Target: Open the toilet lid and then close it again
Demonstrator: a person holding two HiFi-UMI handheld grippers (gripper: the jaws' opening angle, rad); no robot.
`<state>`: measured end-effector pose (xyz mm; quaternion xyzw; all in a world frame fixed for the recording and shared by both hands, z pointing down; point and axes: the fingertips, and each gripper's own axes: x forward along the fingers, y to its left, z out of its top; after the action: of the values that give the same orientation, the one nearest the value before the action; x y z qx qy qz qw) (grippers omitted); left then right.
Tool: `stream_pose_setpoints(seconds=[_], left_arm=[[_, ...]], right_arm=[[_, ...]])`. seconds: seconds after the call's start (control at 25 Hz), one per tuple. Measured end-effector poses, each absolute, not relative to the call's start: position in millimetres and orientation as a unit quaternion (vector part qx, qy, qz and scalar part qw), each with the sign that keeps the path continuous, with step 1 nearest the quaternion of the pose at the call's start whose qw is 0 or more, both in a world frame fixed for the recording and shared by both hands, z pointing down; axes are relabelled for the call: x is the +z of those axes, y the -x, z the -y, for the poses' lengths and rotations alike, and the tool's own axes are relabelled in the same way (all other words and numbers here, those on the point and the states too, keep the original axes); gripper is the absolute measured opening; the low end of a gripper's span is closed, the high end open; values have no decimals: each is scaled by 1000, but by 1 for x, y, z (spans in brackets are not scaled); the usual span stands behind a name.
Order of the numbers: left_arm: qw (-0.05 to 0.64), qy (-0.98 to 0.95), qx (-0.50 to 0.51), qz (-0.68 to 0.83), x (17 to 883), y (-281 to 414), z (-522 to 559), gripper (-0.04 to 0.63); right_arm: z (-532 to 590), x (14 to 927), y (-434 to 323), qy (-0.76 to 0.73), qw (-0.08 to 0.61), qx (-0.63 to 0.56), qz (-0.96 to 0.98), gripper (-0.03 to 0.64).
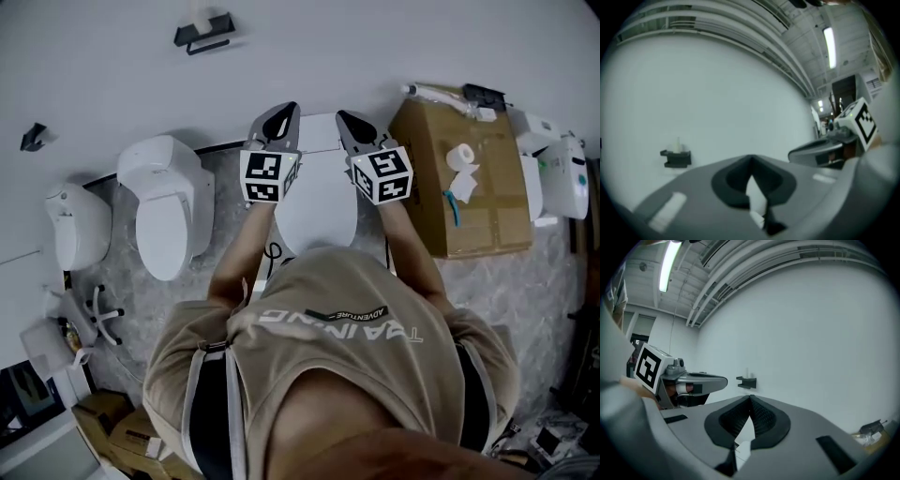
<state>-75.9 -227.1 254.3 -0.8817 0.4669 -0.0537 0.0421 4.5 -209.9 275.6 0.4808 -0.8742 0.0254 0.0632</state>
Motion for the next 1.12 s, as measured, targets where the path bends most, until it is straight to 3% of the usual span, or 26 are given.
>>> stream_pose_setpoints(seconds=[0.28,1.12], left_arm=[[41,872,-11,-488,225,78,232,3],[43,871,-54,-487,248,99,181,3]], right_arm=[[217,236,-13,-483,38,-10,875,12],[169,255,2,-481,34,10,876,12]])
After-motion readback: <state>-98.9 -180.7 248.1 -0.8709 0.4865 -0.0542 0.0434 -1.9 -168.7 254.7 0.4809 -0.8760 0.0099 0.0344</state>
